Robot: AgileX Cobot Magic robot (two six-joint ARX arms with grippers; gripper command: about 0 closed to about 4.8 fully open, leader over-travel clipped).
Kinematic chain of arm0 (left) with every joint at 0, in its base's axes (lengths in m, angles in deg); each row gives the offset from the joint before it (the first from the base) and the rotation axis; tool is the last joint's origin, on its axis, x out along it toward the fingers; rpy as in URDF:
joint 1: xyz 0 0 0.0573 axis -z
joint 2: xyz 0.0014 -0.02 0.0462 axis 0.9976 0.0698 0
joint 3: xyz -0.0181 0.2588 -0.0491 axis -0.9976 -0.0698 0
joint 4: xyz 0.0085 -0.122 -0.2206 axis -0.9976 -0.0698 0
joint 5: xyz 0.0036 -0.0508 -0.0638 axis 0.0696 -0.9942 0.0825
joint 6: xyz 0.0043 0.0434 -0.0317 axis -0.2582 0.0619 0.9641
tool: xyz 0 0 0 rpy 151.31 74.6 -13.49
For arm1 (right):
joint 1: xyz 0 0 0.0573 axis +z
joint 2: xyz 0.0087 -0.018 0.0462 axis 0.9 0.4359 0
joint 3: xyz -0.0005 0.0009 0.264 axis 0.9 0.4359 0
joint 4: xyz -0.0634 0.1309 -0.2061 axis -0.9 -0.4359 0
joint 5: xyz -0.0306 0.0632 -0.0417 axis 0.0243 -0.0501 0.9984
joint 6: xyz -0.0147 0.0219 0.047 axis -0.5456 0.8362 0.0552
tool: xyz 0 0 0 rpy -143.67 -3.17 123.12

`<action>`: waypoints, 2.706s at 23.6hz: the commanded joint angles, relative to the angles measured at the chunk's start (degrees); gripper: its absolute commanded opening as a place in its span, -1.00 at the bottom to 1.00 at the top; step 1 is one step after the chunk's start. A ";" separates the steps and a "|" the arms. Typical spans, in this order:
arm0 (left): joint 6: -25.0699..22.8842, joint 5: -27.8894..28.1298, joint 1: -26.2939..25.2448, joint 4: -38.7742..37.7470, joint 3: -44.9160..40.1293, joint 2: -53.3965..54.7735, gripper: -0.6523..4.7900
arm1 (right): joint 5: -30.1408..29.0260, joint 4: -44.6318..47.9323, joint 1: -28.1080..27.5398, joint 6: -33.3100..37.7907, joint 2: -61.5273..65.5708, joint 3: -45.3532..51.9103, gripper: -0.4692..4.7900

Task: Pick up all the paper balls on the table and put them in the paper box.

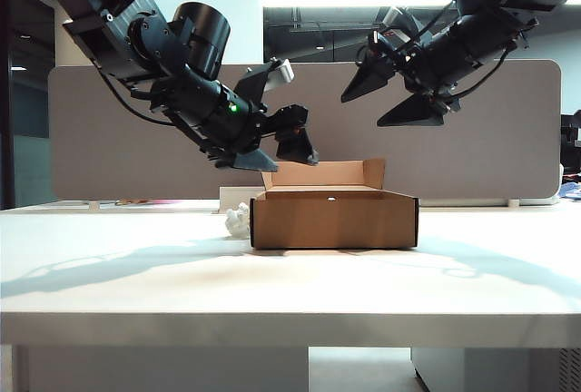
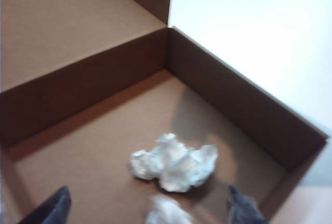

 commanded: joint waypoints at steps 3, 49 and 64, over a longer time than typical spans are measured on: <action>4.17 5.68 -5.16 -0.81 0.39 -1.53 0.62 | 0.04 0.85 0.09 -0.17 -0.46 -0.31 0.75; 4.39 0.76 -4.94 -12.92 15.43 3.82 -0.78 | 0.00 -9.25 -6.10 0.02 -9.05 -0.31 0.68; 5.16 1.42 0.02 -16.52 15.39 3.89 0.19 | 0.04 -35.17 -9.07 -7.52 -25.81 0.15 -0.85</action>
